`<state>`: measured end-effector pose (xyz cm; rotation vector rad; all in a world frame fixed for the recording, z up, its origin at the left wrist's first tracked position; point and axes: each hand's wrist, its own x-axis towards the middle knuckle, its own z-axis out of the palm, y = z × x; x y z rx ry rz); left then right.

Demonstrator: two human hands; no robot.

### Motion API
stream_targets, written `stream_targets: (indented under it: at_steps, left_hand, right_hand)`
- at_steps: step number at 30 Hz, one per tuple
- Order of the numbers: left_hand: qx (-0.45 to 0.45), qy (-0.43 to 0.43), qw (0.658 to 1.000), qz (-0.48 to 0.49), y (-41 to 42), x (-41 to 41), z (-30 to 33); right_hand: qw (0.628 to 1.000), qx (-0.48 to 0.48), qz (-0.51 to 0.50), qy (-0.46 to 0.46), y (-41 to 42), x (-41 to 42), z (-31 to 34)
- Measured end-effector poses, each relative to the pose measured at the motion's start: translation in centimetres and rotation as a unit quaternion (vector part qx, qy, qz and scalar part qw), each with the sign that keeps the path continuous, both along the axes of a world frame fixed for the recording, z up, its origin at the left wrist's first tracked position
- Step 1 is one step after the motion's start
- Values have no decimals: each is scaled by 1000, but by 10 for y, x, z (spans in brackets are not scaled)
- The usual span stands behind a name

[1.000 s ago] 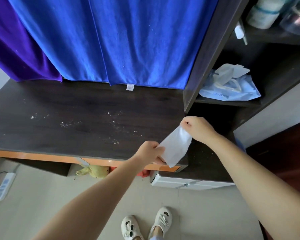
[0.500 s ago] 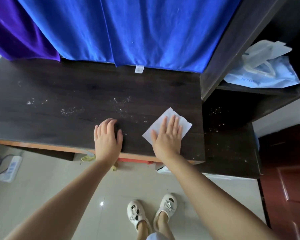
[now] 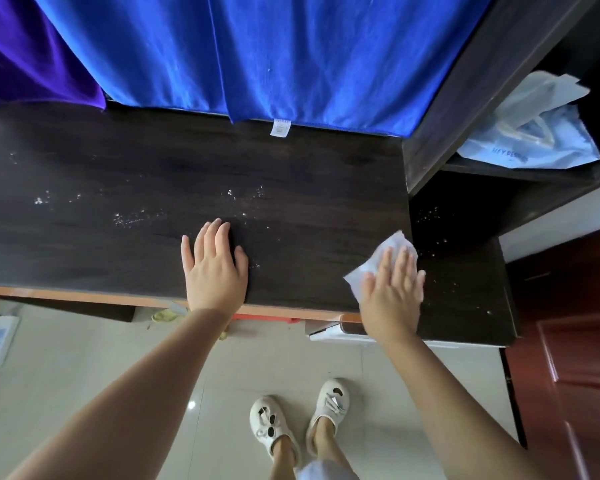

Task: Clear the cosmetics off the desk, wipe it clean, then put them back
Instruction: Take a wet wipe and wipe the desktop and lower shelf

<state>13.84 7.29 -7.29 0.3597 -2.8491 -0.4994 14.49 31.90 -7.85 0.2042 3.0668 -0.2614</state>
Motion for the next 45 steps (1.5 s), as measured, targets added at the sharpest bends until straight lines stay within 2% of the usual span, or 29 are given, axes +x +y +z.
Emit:
stream_targets:
  at_steps: [5,7,9,11,14,16,18,21,23,25,27,29,32,34,35,36,38,40,42,44,45]
  left_hand:
    - [0,8,1000,4,0,2,1]
    - [2,10,1000,2,0,2,0]
    - [4,13,1000,3,-1,2,0]
    - [7,13,1000,5,-1,1,0]
    - [4,23,1000,2,-1,1,0]
    - [9,24,1000,1,-1,1,0]
    - [16,31,999,4,-1,2,0]
    - [56,61,996,18,-3,1,1]
    - [140,91,985,49,-8,3,5]
    - [194,108,973,66,-17,6,8]
    - [163,100,980,48,-30,8,8]
    - [93,64,994,11,-42,6,6]
    - [21,2,1000,-14,-53,-2,4]
    - [2,-21,1000,-9,-53,-4,2]
    - [-2,-23,1000,-3,-52,-4,1]
    - [-3,-21,1000,5,-51,-4,1]
    - [-1,-11,1000,23,-50,-3,1]
    - [-2,1,1000,31,-51,-2,1]
    - [-2,7,999,35,-51,-2,1]
    - [0,3,999,39,-50,-2,2]
    - [1,0,999,39,-50,-2,2]
  right_hand:
    - [981,-17,189,29,-99,-13,1]
    - [961,-23,275,4,-103,-11,4]
    - [953,1,304,2,-76,-7,4]
    - [967,35,252,3,-29,-8,1]
    - [991,50,119,-29,23,-17,1]
    - [997,46,42,-44,15,-32,2]
    - [998,25,25,-53,-24,-52,4]
    - [986,-7,158,-62,-99,-56,8]
    - [960,-13,274,-55,-132,-35,9]
    - [920,-17,390,-42,-133,-13,10]
    - [901,-8,434,-7,-103,-10,4]
    - [940,14,341,-2,-53,-28,-2]
    - [994,40,96,-20,1,-75,0]
    - [997,6,-50,-54,-10,-100,5]
    - [996,-8,-69,-56,-29,-106,5]
    - [997,-13,-47,-57,-54,-108,4]
    - [995,-15,74,-62,-110,-96,3]
    - [970,-3,234,-65,-154,-69,10]
    - [932,2,356,-66,-159,-57,15]
    - [915,7,399,-62,-127,-69,12]
    - [924,13,377,-54,-104,-79,8]
